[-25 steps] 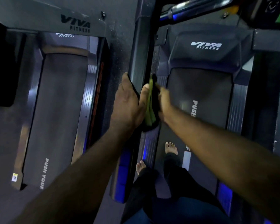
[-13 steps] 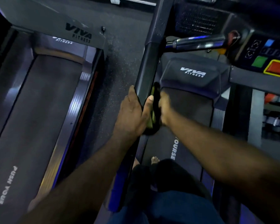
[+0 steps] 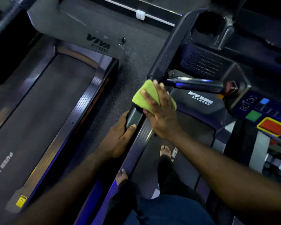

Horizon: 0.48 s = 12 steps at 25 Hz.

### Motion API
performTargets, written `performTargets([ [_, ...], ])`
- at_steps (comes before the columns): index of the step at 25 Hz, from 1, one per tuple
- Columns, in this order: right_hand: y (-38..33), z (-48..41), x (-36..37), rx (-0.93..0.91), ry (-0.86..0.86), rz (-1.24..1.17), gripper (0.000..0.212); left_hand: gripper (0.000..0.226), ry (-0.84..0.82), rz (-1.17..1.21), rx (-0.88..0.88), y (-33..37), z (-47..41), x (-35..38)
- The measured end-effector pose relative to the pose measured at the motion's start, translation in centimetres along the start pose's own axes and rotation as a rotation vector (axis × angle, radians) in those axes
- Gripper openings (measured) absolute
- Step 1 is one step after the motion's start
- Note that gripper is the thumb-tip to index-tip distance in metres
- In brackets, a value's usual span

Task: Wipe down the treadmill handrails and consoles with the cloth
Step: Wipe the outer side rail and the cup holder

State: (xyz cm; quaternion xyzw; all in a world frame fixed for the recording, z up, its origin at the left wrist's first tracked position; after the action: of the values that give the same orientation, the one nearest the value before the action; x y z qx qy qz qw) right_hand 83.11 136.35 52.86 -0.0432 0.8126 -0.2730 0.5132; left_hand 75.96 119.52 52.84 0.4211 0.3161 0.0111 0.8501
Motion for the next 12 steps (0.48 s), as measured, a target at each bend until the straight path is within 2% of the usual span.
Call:
performTargets([
  [2,2.7,-4.2,-1.5,-0.004,-0.035,0.083,0.063,0.079,-0.038,-0.027,-0.046,1.8,-2.3,-0.3],
  [4,2.4,-6.0,-1.8,-0.032,-0.09,0.179,0.064,0.08,-0.007,-0.047,-0.039,4.4,-5.4,-0.5],
  [6,1.6,-6.4,-2.2,-0.166,-0.149,0.303,0.061,0.073,0.053,-0.049,-0.018,6.8,-8.0,-0.4],
  [7,1.6,-7.0,-2.7,-0.243,-0.159,0.353,0.058,0.076,0.07,-0.055,-0.009,7.2,-8.9,-0.3],
  [10,3.3,-11.3,-3.1,-0.32,-0.213,0.497,0.055,0.111,0.038,-0.141,0.015,7.0,-10.7,0.2],
  [12,5.7,-16.2,-2.7,-0.248,-0.283,0.585,0.056,0.117,0.013,-0.135,-0.002,6.6,-10.7,0.2],
])
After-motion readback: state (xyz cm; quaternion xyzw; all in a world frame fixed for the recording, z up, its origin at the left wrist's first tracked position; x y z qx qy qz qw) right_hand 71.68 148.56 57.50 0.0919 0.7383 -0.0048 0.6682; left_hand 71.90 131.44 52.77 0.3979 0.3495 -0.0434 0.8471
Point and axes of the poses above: each hand's wrist, its own z-axis away from the middle knuckle, its own x-axis out of the palm, y = z × x, the point moved 7 cm from there along -z, towards the middle knuckle, and after that the axes turned 1 degree about y, right-handed, at the moved point
